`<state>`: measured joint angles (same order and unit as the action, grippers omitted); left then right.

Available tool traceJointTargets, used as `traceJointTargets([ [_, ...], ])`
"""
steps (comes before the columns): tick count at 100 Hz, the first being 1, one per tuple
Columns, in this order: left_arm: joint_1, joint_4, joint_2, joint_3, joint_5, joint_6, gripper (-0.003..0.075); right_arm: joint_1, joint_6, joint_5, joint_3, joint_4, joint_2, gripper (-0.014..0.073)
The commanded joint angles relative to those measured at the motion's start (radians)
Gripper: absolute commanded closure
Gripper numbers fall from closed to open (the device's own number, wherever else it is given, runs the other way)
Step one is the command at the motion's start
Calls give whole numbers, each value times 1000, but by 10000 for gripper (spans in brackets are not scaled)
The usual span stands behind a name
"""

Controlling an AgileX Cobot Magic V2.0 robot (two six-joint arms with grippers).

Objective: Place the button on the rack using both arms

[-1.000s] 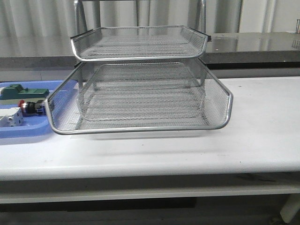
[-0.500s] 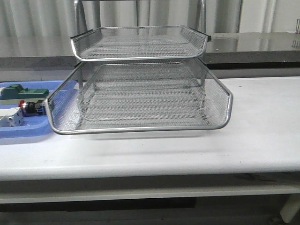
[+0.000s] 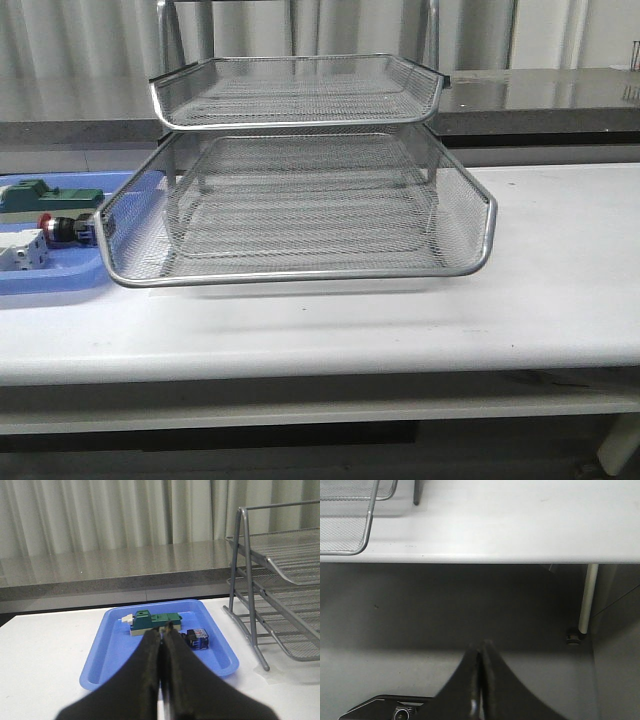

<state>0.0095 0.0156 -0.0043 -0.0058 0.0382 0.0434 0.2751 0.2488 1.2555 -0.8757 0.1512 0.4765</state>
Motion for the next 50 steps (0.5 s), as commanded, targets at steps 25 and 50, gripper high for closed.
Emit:
traceJointTargets([
  [25, 1, -40, 166, -229, 80, -12, 741, -6, -1, -30, -29, 20, 9, 662],
  [50, 1, -40, 449, -505, 277, -12, 741, -6, -1, -30, -29, 20, 9, 662],
])
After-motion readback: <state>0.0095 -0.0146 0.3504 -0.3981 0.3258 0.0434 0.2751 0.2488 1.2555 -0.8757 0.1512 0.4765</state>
